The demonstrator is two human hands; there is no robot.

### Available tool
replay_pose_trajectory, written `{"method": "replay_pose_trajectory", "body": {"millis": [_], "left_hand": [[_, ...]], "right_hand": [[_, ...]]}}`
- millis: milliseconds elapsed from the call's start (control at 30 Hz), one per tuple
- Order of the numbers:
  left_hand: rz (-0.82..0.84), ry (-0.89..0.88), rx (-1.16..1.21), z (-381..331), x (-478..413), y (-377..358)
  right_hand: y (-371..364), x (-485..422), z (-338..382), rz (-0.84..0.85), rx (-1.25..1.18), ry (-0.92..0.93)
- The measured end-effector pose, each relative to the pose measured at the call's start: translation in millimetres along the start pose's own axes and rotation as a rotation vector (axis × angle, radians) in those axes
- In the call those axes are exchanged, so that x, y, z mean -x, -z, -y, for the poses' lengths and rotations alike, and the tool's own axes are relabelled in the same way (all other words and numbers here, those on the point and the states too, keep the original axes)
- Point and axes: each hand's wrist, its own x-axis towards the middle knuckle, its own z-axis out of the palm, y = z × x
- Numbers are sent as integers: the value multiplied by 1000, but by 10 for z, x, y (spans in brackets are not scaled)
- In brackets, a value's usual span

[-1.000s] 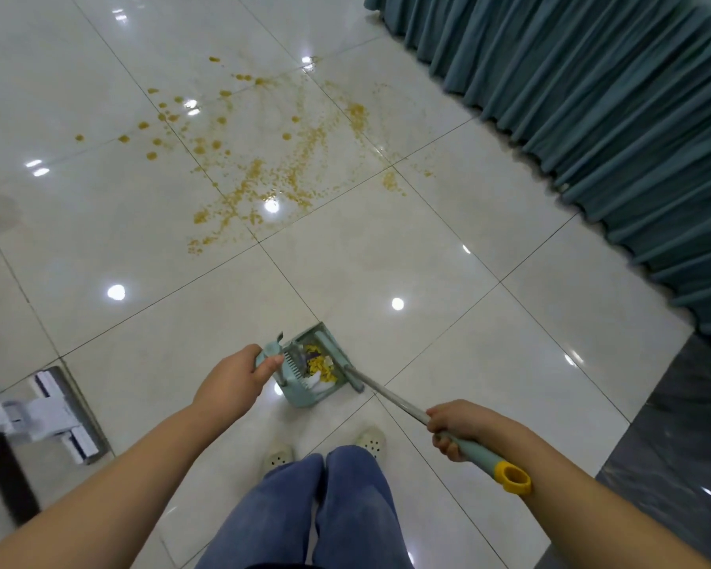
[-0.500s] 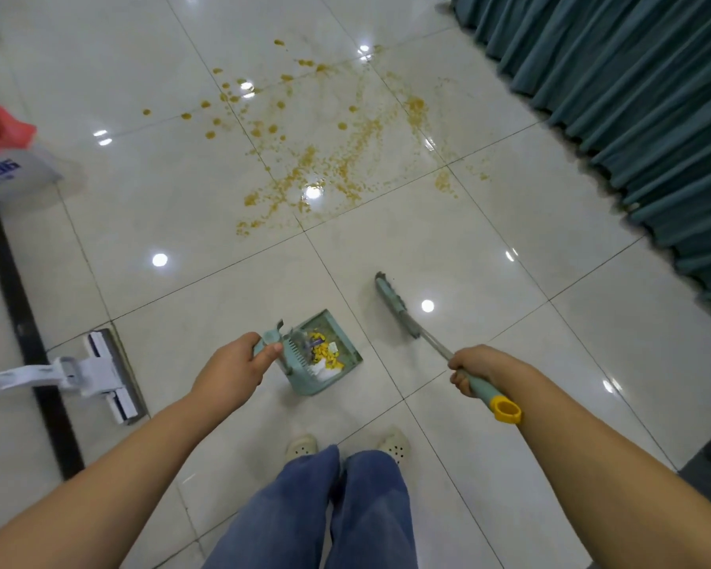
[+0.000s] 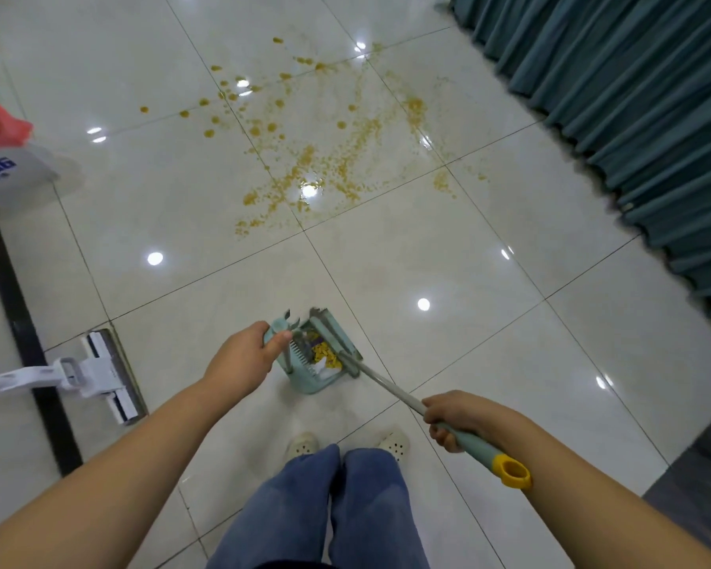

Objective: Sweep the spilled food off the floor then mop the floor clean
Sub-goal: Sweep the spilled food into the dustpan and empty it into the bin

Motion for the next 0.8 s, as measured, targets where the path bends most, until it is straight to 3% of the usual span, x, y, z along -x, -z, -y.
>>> {"method": "replay_pose_trajectory", "body": {"millis": [267, 500, 800], "left_hand": [[25, 15, 27, 77, 187, -26], [7, 19, 39, 252, 367, 68], [-18, 53, 26, 471, 392, 127]], "right_hand": [[250, 304, -216, -57, 37, 65], [404, 81, -246, -134, -178, 52], [-147, -271, -137, -124, -246, -8]]}}
